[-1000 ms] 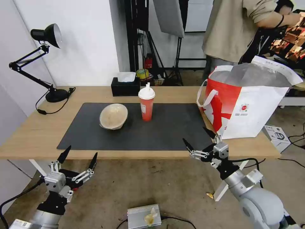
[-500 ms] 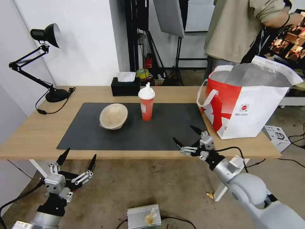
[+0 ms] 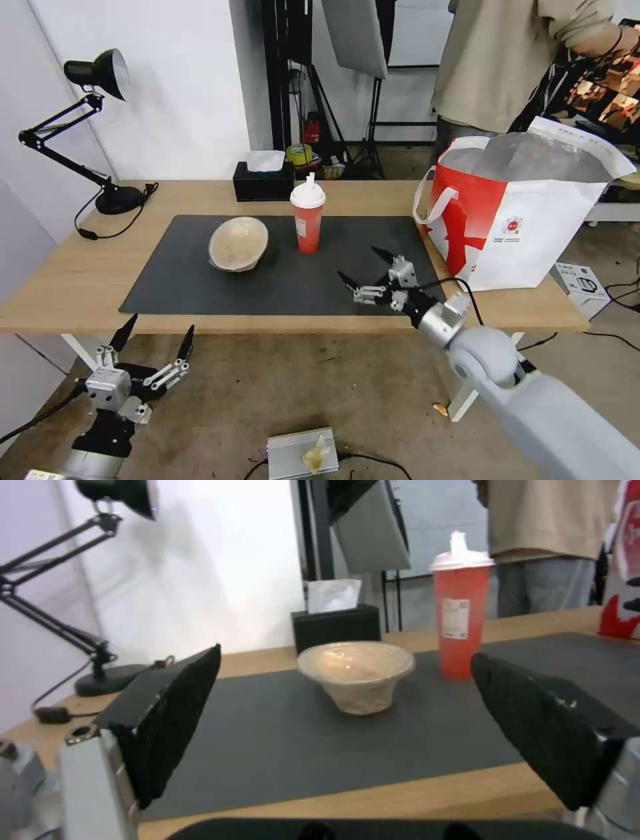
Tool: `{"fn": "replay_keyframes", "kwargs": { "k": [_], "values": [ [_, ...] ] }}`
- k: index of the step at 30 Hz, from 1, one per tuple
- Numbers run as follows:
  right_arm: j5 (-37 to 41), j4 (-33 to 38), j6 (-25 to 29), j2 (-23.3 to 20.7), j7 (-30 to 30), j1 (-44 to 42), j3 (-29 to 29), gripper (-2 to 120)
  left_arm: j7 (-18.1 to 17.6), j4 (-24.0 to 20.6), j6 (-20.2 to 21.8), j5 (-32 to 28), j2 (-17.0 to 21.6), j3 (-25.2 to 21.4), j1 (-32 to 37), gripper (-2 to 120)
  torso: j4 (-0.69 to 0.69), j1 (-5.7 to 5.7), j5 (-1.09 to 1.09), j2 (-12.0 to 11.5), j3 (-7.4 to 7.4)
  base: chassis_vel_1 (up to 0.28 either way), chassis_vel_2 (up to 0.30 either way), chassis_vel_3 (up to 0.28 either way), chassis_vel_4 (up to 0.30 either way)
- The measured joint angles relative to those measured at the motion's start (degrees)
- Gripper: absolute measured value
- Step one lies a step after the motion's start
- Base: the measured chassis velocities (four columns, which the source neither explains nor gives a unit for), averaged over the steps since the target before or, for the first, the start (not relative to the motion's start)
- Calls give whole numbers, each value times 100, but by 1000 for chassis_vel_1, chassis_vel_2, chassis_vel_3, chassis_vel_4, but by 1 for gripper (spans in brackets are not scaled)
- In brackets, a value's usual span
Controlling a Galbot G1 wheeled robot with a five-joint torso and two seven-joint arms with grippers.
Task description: Pick up the trash from the table and place it into the takeout bag.
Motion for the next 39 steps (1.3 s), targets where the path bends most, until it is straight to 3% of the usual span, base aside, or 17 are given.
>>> {"fn": "replay_keyframes", "kwargs": {
  "k": [19,32,39],
  "values": [
    [3,-1348,-11,885,118,1271,-928,100,53,185,-55,-24,-247,-114,-128,100,0,-1,-1,0,0,0,0,0,0],
    [-45,-2016,27,1350,184,1709,-1116,100,67,354,-56,-24,-305,-110,-226,100,-1,-1,0,0,0,0,0,0,0],
    [-159,-2513,85,1611,152,1964,-1140,100,70,481,-68,-48,-151,-134,-285,100,-1,-1,-1,0,0,0,0,0,0]
  ]
}}
